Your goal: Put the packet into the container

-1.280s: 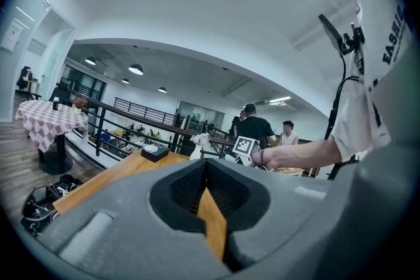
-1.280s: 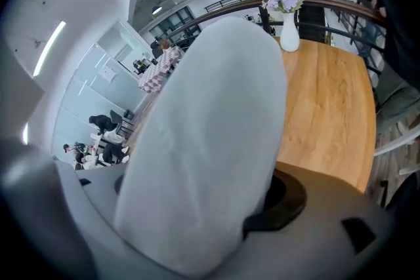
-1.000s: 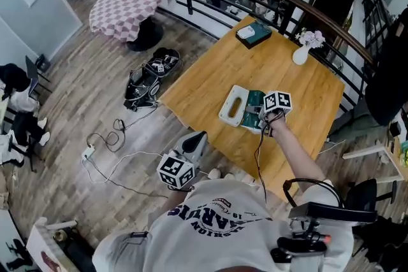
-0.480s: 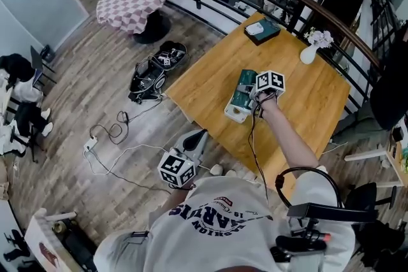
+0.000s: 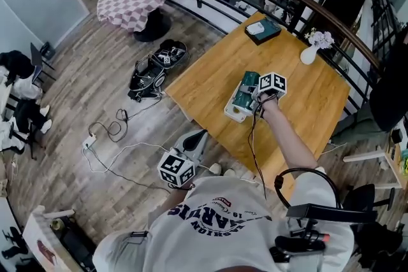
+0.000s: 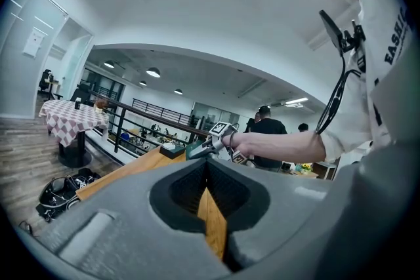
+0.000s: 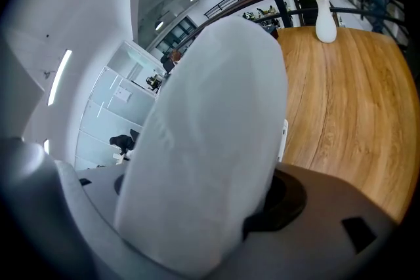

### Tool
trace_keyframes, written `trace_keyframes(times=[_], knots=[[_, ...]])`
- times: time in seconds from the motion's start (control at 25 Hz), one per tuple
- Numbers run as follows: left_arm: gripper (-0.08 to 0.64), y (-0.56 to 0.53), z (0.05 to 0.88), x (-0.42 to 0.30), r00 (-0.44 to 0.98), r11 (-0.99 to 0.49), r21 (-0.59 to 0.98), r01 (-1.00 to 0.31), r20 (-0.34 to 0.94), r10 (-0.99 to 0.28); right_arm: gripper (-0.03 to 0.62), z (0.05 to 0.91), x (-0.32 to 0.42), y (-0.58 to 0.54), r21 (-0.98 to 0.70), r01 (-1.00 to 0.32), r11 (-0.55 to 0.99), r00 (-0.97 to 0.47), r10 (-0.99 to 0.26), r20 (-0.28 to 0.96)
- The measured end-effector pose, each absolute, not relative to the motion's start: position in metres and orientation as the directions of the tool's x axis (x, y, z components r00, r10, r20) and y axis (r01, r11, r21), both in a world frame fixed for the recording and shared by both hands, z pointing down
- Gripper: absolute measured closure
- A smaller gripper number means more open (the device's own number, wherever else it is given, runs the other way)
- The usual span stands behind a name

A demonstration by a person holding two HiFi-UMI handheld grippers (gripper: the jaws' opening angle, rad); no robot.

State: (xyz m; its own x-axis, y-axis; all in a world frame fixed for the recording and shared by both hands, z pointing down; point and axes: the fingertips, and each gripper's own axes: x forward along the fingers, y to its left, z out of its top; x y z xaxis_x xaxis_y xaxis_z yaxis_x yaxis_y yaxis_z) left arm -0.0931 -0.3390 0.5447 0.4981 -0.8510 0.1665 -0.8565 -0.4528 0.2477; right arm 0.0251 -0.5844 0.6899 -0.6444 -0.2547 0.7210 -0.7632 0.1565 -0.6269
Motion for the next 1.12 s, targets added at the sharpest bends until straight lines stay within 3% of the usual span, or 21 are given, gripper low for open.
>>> trace_keyframes(times=[0.56, 1.12], knots=[[0.560, -0.323, 0.550, -0.121, 0.412, -0.362, 0.256, -0.896, 0.179, -0.893, 0.222, 0.763, 0.025, -0.600, -0.580, -0.814, 0.016, -0.570, -0.215, 0.793], [0.560, -0.300, 0.566, -0.172, 0.238, -0.182, 0.236, -0.954, 0.236, -0.942, 0.222, 0.902, 0.042, -0.632, -0.346, -0.925, -0.160, -0.341, -0.058, 0.938]])
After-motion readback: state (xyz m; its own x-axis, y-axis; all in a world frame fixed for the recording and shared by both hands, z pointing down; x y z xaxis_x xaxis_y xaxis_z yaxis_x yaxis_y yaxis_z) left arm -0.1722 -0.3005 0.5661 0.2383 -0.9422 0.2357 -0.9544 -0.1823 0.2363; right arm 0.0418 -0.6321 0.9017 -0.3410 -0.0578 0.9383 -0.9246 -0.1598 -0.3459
